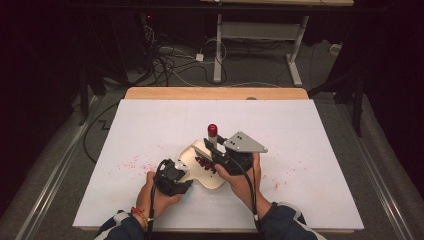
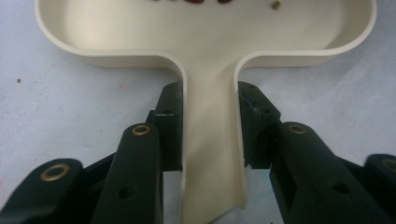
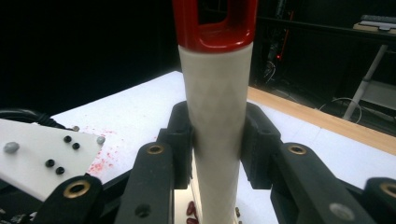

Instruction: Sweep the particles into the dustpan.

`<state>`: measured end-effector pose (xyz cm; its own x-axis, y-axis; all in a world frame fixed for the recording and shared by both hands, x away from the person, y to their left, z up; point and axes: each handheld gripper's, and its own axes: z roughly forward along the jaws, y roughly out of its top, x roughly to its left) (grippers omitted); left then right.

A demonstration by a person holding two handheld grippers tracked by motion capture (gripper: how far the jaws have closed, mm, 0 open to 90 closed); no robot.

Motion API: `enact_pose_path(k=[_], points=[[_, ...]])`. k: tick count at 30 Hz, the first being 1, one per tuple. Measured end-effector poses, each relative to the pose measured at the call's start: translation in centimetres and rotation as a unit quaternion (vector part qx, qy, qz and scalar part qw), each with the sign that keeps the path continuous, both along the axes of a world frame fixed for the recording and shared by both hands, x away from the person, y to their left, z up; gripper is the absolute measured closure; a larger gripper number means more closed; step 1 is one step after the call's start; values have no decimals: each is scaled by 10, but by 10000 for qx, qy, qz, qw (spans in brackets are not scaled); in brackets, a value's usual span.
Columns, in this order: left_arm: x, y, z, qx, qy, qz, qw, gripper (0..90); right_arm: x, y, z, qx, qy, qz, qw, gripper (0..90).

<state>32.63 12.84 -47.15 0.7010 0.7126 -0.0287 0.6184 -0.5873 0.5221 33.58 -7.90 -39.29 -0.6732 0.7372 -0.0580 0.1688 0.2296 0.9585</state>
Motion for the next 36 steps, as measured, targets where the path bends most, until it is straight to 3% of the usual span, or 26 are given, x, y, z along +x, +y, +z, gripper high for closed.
enact_pose_path(k=[8, 15, 22, 29, 36], points=[[1, 4, 0, -25, -6, -86, 10000, 640, -4, 1, 3, -64, -18, 97, 9999, 697], [1, 6, -1, -60, -1, -95, 9999, 640, -1, -12, 12, 128, 29, 108, 9999, 699], [1, 10, -1, -50, 6, -120, 9999, 640, 2, -33, 28, 318, -143, 95, 9993, 699], [0, 15, -1, 8, 9, -145, 9999, 640, 8, -58, 36, 389, -182, -176, 9989, 698], [1, 23, -1, 6, 73, -137, 9999, 640, 18, -73, 24, -51, -385, -718, 9967, 699]])
